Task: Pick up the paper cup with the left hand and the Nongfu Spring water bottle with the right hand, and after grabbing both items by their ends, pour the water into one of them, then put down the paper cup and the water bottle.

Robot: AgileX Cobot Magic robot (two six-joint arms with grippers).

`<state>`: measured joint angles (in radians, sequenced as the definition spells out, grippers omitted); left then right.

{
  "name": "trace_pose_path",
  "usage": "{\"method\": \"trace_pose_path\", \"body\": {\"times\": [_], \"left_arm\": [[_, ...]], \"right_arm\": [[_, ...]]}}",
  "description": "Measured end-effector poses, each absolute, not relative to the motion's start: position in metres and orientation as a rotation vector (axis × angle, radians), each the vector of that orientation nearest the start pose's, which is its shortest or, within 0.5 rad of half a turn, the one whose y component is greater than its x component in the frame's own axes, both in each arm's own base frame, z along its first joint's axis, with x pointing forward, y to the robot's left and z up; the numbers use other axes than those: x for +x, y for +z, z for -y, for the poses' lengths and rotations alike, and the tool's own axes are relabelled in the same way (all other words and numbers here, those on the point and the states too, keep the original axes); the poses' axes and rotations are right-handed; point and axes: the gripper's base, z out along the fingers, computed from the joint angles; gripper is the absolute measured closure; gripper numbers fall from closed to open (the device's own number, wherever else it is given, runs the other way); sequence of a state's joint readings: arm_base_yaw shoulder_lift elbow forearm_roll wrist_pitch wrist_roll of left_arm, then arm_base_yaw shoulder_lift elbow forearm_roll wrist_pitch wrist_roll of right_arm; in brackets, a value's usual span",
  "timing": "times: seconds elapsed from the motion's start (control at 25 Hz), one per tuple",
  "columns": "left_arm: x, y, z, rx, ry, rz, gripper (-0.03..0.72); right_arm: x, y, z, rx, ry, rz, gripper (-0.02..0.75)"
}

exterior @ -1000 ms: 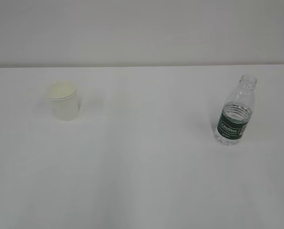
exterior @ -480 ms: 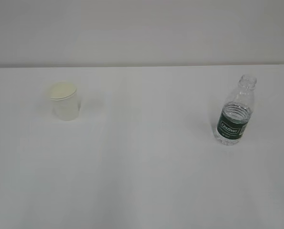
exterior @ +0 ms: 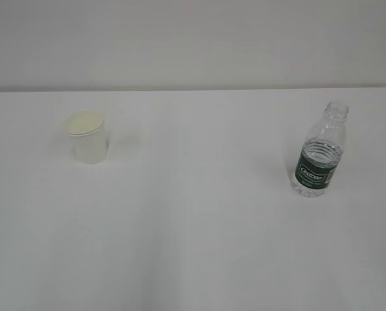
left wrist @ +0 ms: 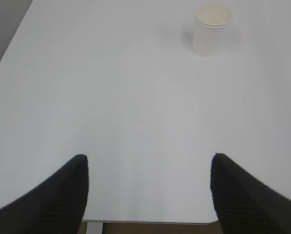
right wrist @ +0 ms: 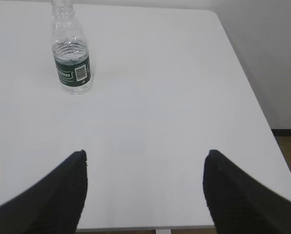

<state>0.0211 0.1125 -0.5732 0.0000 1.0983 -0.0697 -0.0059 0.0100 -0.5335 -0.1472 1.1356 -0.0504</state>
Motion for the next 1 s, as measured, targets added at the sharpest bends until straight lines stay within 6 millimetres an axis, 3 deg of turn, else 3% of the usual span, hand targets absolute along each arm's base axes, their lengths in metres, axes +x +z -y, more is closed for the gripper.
{"method": "trace_pose_path", "body": {"times": [0.44, 1.0], "left_arm": [[0.024, 0.304, 0.002, -0.1, -0.07, -2.17, 0.132], [0.063, 0.304, 0.005, -0.087, -0.118, -2.321, 0.132]], "right_arm": [[0.02, 0.297, 0.006, -0.064, -0.134, -2.182, 0.185], [0.052, 0.297, -0.003, -0.14, -0.021, -2.255, 0.185]]}}
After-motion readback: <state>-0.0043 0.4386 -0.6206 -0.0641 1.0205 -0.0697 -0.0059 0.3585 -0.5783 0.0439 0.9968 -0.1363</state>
